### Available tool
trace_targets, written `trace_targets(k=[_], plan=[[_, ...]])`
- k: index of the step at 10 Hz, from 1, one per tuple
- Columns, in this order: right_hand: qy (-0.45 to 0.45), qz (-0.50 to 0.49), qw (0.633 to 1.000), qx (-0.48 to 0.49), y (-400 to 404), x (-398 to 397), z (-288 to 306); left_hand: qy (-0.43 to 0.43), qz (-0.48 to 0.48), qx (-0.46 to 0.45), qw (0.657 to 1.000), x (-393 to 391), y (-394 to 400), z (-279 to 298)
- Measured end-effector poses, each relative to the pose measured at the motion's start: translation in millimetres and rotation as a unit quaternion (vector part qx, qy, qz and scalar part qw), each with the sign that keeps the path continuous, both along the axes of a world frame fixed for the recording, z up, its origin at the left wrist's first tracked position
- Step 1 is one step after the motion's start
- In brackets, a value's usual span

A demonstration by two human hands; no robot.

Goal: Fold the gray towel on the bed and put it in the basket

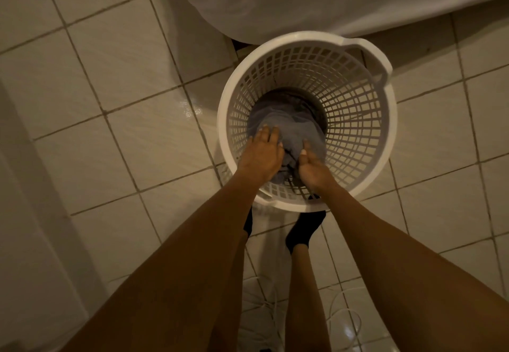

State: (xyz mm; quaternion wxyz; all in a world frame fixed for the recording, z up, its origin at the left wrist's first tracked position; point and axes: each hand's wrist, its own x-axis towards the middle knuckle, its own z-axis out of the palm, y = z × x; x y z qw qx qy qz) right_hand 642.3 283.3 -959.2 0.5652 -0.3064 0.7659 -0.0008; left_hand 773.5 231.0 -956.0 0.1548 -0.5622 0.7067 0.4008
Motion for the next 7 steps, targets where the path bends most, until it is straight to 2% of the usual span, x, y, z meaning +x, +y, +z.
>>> trace_targets(k=[1,2,3,5,6,7], plan=[[0.006,0.017,0.999,-0.029,4,11,-3,0.011,-0.031,-0.023,0.999,2,-4,-2],[0.01,0.026,0.999,-0.042,8,12,-5,0.016,-0.107,-0.018,0.994,2,-5,-5],[0.011,0.041,0.998,-0.046,8,7,-6,0.001,-0.132,-0.002,0.991,3,-7,-4],[0.01,0.087,0.996,-0.024,5,-2,-2,-0.028,-0.163,0.009,0.986,-3,-18,13],[0.046,0.129,0.99,-0.012,5,-10,12,-0.054,-0.155,0.016,0.986,-2,-23,31],[0.119,0.163,0.979,0.0,0,-21,42,-0.069,-0.112,0.019,0.991,-3,-29,58]])
